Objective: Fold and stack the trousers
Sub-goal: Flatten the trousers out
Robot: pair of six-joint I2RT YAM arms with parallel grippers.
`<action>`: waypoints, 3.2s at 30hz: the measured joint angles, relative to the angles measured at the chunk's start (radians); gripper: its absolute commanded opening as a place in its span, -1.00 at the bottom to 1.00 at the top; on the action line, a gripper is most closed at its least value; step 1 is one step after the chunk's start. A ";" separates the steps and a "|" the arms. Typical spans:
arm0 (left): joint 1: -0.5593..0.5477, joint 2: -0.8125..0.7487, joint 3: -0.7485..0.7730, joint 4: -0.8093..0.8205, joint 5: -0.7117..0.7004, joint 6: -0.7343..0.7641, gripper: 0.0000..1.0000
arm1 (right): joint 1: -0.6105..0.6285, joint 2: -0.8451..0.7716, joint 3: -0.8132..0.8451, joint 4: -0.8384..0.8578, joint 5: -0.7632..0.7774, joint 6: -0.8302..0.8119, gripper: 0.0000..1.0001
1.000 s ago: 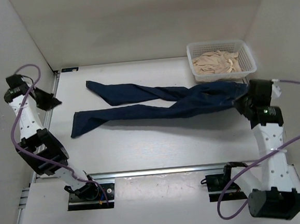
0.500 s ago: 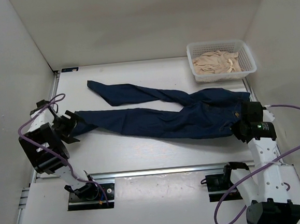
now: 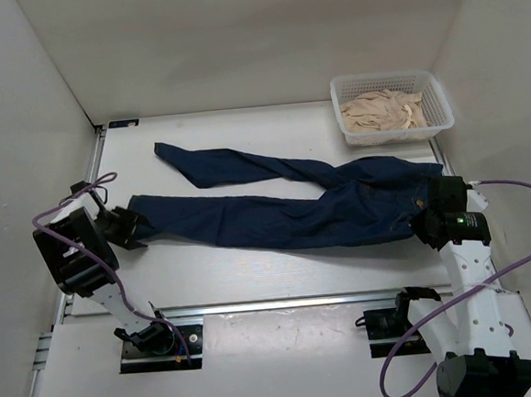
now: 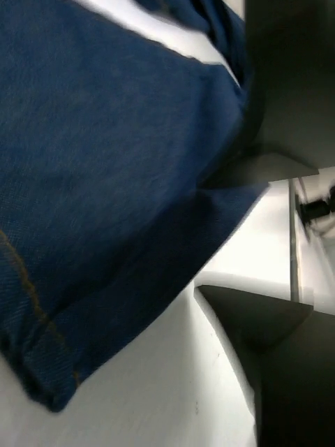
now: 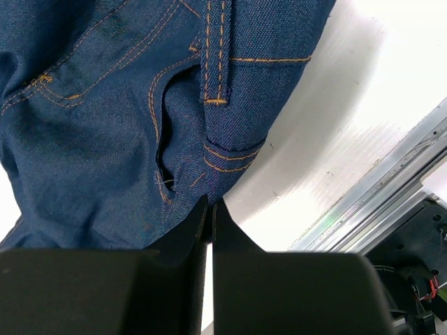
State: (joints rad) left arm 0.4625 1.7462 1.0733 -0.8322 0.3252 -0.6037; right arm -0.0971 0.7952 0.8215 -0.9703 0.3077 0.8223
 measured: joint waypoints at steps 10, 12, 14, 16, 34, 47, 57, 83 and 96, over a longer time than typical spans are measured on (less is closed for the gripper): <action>0.026 0.131 0.170 -0.022 -0.040 -0.015 -0.79 | 0.000 0.025 0.028 -0.012 -0.023 -0.024 -1.00; 0.050 0.127 0.230 -0.050 -0.037 -0.016 -0.79 | 0.000 0.024 0.069 -0.035 -0.046 -0.026 -1.00; 0.079 0.111 0.262 -0.076 -0.020 -0.018 -0.79 | 0.004 0.024 0.115 -0.053 -0.082 -0.027 -1.00; 0.110 0.088 0.269 -0.109 -0.013 -0.014 -0.79 | 0.008 0.021 0.148 -0.074 -0.107 -0.027 -1.00; -0.066 -0.045 0.457 -0.139 -0.092 0.138 -0.79 | 0.008 0.007 0.315 -0.111 -0.155 -0.146 -1.00; -0.421 0.143 0.279 -0.074 -0.078 0.079 -0.79 | 0.454 0.775 0.269 0.299 -0.341 -0.182 -0.88; -0.222 0.077 -0.006 -0.004 -0.028 -0.006 -0.79 | 0.496 0.781 0.021 0.387 -0.365 -0.108 -0.80; -0.412 0.381 1.013 -0.199 -0.284 0.090 0.96 | 0.443 0.807 0.568 0.134 -0.032 -0.151 0.75; -0.458 0.754 1.236 -0.304 -0.296 0.051 0.10 | 0.144 1.029 0.667 0.129 -0.266 -0.276 0.98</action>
State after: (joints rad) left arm 0.0048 2.5000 2.3096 -1.1358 0.0292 -0.5526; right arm 0.0471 1.8240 1.4883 -0.8417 0.0422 0.5461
